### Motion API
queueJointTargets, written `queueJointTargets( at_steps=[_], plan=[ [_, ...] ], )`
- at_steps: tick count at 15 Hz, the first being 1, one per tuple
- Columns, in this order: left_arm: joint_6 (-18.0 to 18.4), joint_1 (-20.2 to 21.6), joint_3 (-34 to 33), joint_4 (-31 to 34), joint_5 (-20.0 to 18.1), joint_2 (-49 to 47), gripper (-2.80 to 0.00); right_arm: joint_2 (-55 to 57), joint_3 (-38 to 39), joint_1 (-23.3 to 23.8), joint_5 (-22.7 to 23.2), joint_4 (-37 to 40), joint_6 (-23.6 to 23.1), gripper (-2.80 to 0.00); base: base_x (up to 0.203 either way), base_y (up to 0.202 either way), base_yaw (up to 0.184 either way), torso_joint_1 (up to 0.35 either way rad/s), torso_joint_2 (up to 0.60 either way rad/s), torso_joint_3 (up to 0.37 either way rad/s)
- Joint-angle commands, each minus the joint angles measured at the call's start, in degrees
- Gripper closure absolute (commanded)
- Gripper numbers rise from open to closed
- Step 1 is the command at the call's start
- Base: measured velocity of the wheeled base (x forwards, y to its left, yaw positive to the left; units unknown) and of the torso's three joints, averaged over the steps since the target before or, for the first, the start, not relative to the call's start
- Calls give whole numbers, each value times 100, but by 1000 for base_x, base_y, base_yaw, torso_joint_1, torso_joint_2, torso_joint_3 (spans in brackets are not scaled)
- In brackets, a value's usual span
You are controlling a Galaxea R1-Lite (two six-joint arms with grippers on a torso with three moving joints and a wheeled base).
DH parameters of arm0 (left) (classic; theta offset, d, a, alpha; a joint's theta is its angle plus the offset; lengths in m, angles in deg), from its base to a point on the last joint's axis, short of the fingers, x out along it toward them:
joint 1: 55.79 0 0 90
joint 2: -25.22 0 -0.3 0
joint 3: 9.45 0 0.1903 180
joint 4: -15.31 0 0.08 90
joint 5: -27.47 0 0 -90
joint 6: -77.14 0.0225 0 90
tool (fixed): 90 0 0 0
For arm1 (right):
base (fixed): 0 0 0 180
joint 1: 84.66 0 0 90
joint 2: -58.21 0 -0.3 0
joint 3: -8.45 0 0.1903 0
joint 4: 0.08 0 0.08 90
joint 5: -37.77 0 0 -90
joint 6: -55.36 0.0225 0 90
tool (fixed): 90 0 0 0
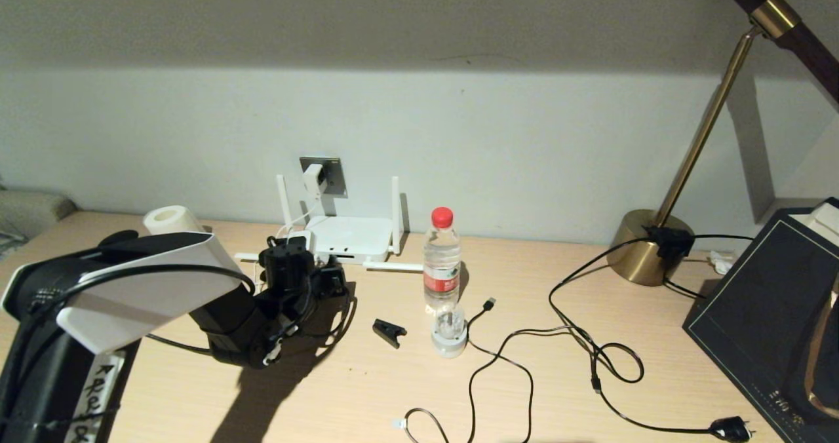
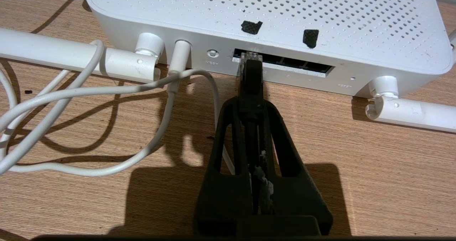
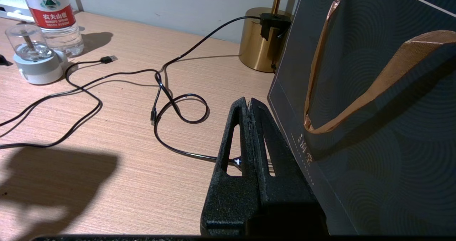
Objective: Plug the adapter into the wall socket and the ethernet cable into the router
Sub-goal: Plug cable into router interface
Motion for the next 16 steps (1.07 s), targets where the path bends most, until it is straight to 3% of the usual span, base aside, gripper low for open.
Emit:
queueJointTargets(
  at_steps=[1,16],
  plan=[
    [-8,10,2,-48,10,-12,0,9,199,0,4,-9,-8,0,0,0,0,0,0,0],
    [1,63,-254,-403,-61,27,0,9,194,0,4,-9,-8,0,0,0,0,0,0,0]
  ],
)
